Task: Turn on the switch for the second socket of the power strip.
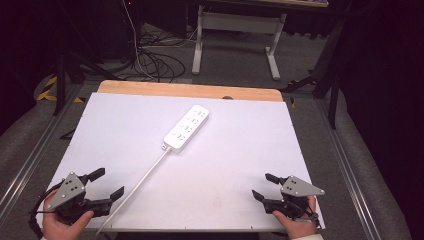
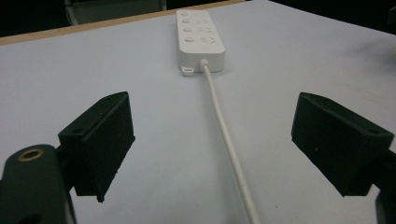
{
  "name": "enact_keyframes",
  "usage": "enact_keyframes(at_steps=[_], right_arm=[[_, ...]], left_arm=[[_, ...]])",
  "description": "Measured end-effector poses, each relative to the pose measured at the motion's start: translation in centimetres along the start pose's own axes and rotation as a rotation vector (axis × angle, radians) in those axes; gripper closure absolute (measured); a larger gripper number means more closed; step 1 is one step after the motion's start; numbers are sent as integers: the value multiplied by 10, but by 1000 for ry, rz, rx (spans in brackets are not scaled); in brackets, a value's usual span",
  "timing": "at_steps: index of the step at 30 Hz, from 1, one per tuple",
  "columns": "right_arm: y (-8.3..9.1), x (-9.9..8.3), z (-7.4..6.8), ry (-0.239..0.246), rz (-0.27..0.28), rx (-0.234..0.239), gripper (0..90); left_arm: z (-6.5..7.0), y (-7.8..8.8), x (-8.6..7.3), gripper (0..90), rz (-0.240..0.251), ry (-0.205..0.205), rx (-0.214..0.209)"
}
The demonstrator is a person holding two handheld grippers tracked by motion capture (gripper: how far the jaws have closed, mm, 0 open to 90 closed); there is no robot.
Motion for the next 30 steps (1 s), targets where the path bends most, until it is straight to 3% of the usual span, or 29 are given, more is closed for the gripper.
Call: enact_keyframes(at_steps=[2, 13, 19, 30], right_arm=[[0, 0, 0, 1, -1, 0, 292], [0, 0, 0, 6, 7, 5, 292], [0, 0, 0, 3, 4, 4, 292], [-1, 0, -1, 4, 5, 10, 292]], left_arm=[[1, 1, 1, 141, 1, 15, 1], [1, 3, 4, 144, 7, -14, 9], [1, 4, 6, 181, 6, -4, -23], [3, 4, 10, 224, 8, -2, -16]])
Point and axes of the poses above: each handheld gripper's, and its own axes: y roughly backward along the jaws, x roughly out of its top, z roughly to its right, the point moved 3 cm from there along -y, roughly forward along the jaws, and after that the axes turned 8 degrees about x, right-handed, at the moved point
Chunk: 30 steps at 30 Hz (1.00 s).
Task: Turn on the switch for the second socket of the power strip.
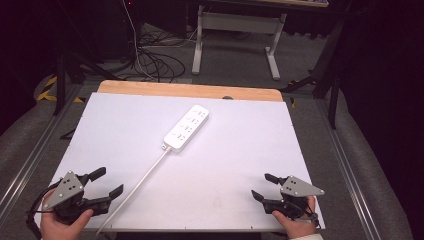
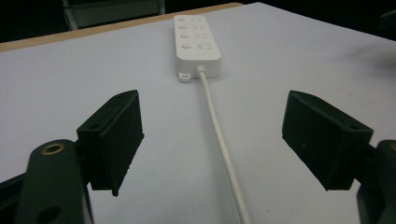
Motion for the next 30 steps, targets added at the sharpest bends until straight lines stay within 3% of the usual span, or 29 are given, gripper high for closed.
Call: enact_keyframes(at_steps=[11, 22, 30], right_arm=[[-1, 0, 0, 3, -4, 0, 292], [-1, -1, 0, 1, -5, 3, 292], [-1, -1, 0, 5, -4, 7, 292]], left_arm=[[-3, -11, 23, 254, -44, 13, -27], [0, -32, 54, 278, -65, -28, -60], [4, -45, 71, 292, -75, -24, -66]])
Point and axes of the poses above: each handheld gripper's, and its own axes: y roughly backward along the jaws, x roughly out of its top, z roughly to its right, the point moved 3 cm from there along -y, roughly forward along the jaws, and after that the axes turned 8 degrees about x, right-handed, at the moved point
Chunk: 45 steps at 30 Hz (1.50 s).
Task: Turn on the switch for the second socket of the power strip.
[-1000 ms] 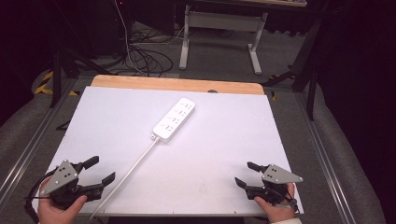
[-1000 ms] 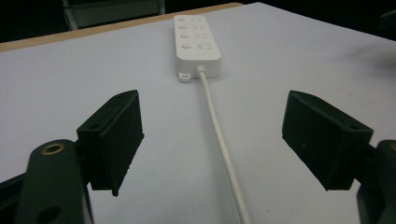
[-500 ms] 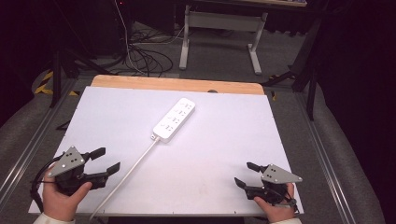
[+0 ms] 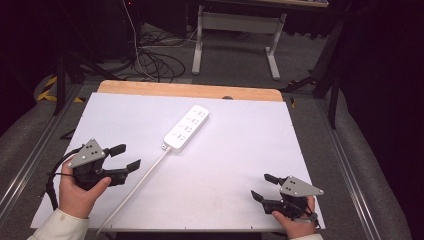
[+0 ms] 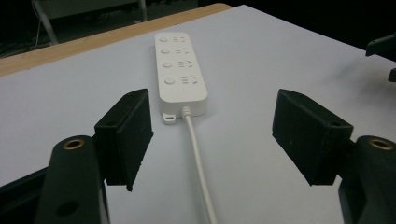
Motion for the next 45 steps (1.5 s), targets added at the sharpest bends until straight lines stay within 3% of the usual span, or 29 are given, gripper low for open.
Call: enact_keyframes(at_steps=[3, 13, 19, 28, 32, 45], right_arm=[[0, 0, 0, 1, -1, -1, 292], [0, 0, 0, -2, -1, 3, 292], [0, -1, 0, -3, -1, 4, 292], [0, -1, 0, -5, 0, 8, 292], [0, -1, 1, -11, 1, 11, 292], [1, -4, 0, -17, 3, 14, 292]], left_arm=[[0, -3, 3, 292, -5, -12, 1], [2, -23, 20, 305, -13, 10, -28], [2, -35, 27, 316, -27, -13, -23], [3, -55, 44, 358, -23, 5, -27], [3, -65, 49, 365, -36, -26, -15], [9, -94, 64, 444, -64, -69, -8]])
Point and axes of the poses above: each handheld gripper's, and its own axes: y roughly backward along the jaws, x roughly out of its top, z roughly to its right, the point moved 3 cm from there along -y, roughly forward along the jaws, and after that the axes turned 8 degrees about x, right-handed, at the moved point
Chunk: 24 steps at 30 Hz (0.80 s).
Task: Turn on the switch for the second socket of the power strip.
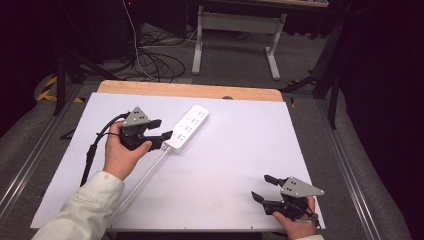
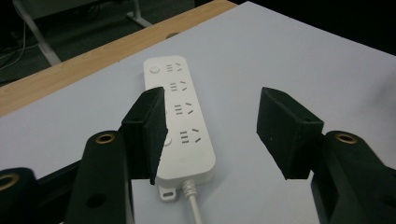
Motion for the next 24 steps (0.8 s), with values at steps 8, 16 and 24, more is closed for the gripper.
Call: enact_keyframes(at_steps=[8, 16, 24], right_arm=[[2, -1, -1, -2, 0, 0, 292], [2, -1, -1, -3, 7, 12, 292], [3, -2, 0, -7, 16, 28, 292]], left_arm=[[3, -26, 5, 514, -20, 3, -22], [-6, -48, 2, 728, 1, 89, -2], [-17, -68, -1, 900, -36, 165, -19]])
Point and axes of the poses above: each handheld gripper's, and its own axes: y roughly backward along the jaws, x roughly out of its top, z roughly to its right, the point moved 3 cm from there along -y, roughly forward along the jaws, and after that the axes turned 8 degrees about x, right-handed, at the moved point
